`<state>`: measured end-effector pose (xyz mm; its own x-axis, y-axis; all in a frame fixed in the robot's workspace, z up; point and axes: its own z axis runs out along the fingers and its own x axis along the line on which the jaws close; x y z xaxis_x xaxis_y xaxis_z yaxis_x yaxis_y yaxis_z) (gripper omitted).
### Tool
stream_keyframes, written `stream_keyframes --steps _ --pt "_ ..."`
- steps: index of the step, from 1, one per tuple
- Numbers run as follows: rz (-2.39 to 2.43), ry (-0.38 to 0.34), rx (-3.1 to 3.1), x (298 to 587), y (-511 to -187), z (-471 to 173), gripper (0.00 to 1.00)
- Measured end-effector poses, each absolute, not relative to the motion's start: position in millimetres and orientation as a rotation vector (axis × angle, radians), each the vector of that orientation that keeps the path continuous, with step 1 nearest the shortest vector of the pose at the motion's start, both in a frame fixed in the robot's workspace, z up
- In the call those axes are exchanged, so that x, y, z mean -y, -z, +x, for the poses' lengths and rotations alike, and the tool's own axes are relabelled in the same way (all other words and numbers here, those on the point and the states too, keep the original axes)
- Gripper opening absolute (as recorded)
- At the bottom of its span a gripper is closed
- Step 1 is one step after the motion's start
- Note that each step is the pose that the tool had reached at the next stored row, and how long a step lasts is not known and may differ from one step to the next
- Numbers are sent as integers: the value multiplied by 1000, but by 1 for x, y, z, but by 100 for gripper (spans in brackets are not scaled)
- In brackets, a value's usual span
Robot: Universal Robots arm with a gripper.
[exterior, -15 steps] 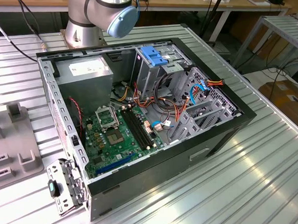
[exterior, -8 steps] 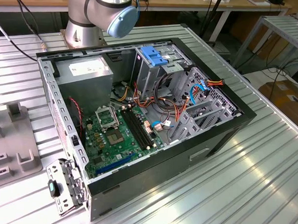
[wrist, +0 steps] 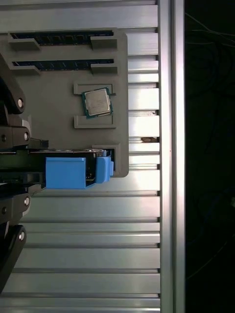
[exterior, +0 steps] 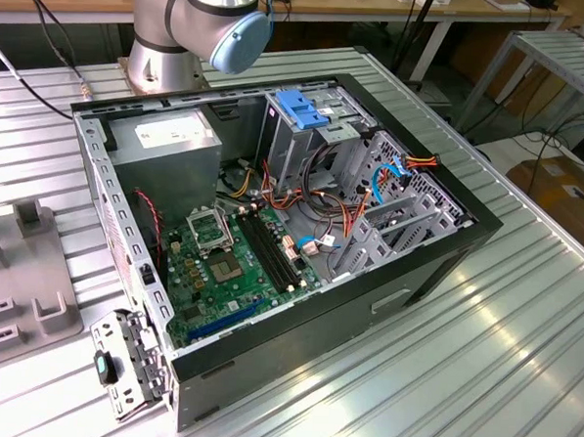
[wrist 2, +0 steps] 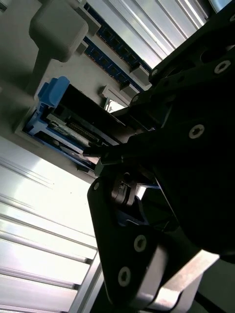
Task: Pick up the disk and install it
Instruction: 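Pick up the disk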
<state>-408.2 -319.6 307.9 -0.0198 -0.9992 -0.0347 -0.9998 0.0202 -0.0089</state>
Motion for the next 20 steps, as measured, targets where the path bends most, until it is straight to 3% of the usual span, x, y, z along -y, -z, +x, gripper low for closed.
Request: stream_keyframes --steps 3,4,20 --pt "-2178 -28 -2221 320 -308 -408 36" --pt "-2177 -28 -2221 320 -308 -408 42" --pt "-2143 -27 -2255 322 -307 -408 42"
